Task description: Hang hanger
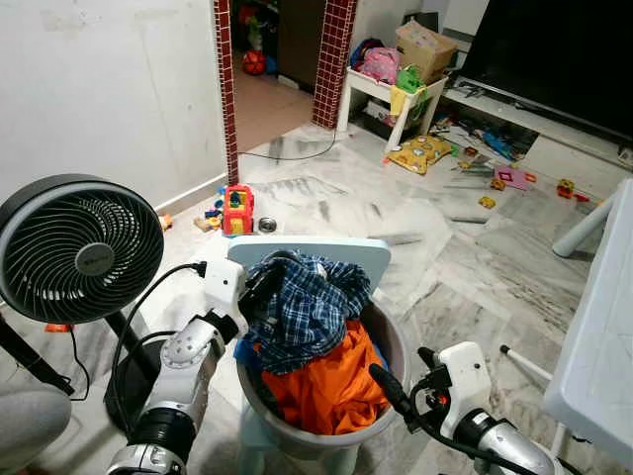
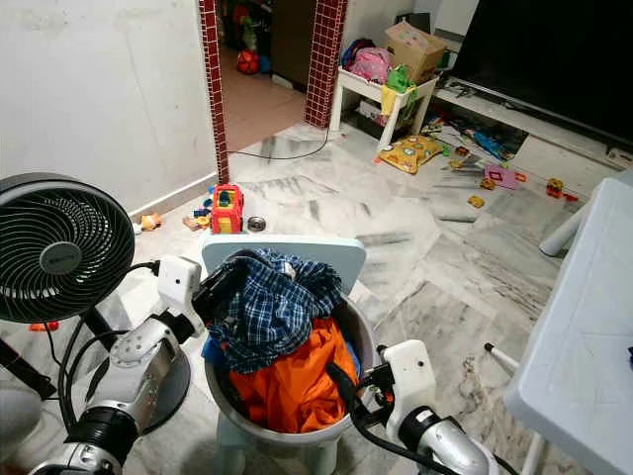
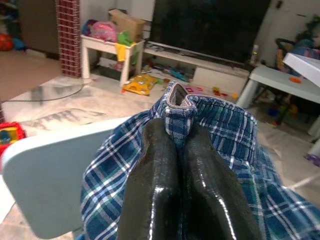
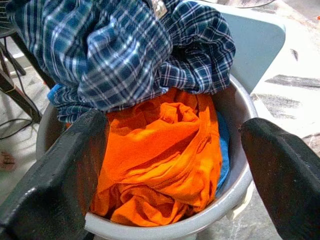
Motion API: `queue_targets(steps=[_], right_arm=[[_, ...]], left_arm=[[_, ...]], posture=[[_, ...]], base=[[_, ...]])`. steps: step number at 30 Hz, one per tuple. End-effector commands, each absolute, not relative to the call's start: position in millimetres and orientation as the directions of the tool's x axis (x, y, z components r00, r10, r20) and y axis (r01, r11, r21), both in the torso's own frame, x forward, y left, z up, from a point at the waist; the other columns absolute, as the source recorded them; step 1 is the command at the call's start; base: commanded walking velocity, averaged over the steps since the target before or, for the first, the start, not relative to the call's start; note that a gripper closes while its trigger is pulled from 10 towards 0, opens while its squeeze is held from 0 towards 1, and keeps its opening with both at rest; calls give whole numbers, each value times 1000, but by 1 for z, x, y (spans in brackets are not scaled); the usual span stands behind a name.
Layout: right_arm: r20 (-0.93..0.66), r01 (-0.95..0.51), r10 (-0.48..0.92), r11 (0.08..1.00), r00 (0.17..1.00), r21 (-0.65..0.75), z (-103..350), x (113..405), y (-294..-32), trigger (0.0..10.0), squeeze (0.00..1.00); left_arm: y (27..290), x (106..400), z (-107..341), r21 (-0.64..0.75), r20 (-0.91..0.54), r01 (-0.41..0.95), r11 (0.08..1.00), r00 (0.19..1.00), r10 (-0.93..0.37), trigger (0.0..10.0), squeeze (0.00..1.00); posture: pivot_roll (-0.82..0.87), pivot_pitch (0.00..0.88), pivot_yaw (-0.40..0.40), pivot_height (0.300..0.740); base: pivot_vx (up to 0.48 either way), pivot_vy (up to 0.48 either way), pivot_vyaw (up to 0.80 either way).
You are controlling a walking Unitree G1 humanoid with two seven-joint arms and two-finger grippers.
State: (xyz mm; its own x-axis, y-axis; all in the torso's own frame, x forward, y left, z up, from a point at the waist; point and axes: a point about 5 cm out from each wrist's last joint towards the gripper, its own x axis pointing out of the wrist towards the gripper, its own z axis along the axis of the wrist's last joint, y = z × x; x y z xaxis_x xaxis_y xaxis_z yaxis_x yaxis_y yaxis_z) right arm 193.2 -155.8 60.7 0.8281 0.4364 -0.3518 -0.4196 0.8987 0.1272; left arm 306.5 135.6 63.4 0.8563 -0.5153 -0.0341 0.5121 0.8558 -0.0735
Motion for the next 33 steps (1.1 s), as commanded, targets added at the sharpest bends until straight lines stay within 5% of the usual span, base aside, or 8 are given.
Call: queue_targets(steps=[1, 18, 19, 22, 23, 25, 26, 33], right_arm=[[-351, -411, 420, 906, 837, 105, 62, 196, -160, 10000, 0], [-268, -160, 185, 981, 946, 111, 70, 213, -177, 10000, 0], [-205, -65, 93, 988, 974, 140, 78, 220, -185, 10000, 0], [-146, 28, -4, 986, 989, 166, 87, 226, -194, 10000, 0], [-112, 81, -61, 980, 992, 181, 92, 230, -199, 10000, 0], [-90, 106, -90, 976, 992, 191, 96, 232, -201, 10000, 0], [-81, 116, -102, 973, 991, 201, 97, 233, -202, 10000, 0], [-35, 177, -174, 973, 984, 145, 100, 233, -202, 10000, 0]], left_arm=[[131, 304, 63, -63, -41, 533, 844, 843, -536, 0, 0], [134, 305, 64, 45, -134, 492, 869, 865, -483, 0, 0], [133, 308, 66, 51, -140, 492, 869, 865, -482, 2549, 0], [131, 312, 67, 63, -149, 491, 869, 866, -478, 3725, 0], [129, 315, 69, 80, -155, 492, 867, 865, -477, 6471, 0], [127, 317, 72, 97, -154, 496, 863, 864, -479, 7294, 0], [126, 318, 73, 104, -149, 497, 861, 864, -481, 9529, 0], [122, 310, 82, 278, -69, 481, 831, 873, -482, 10000, 0]], posture=[[107, 0, -108, 740], [108, 0, -104, 740], [110, 0, -101, 740], [108, 0, -93, 740], [108, 0, -83, 740], [106, 0, -75, 740], [106, 0, -71, 740], [113, 0, -47, 740]], base=[[0, 0, 0], [0, 0, 0], [0, 0, 0], [0, 0, 0], [0, 0, 0], [0, 0, 0], [0, 0, 0], [0, 0, 0]])
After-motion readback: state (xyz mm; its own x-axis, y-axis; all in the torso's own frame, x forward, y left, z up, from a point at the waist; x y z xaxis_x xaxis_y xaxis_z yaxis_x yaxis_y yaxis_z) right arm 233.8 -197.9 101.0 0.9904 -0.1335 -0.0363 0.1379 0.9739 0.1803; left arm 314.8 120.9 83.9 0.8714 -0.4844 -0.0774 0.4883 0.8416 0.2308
